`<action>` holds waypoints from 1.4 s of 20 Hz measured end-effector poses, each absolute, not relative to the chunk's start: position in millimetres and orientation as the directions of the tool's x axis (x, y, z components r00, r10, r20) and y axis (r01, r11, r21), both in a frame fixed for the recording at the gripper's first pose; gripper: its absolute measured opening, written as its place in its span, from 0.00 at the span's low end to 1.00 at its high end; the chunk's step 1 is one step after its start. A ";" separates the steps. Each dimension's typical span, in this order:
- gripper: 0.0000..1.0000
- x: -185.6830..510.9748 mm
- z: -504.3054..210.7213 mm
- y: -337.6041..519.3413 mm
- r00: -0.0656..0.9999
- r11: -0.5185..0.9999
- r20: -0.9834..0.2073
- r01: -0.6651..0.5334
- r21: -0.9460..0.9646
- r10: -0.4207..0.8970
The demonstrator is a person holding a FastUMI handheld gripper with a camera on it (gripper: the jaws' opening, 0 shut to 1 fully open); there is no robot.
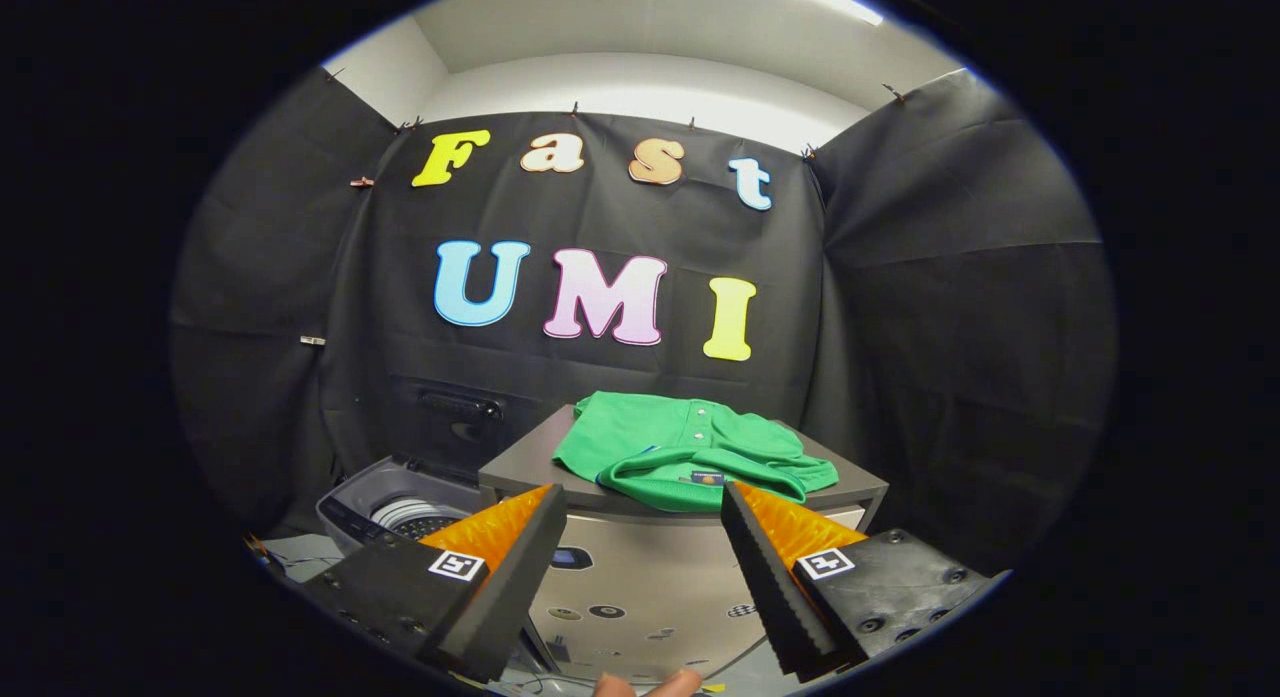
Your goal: Put the clothes into the washing machine and then close the washing machine lid.
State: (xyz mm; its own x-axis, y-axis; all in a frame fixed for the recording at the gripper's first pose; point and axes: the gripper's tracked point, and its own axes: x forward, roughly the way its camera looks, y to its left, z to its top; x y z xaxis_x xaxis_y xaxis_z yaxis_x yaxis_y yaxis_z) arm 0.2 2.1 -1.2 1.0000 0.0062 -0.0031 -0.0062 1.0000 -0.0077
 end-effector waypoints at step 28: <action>0.98 208.6 36.8 -52.4 0.902 0.977 -0.410 0.191 0.094 -0.136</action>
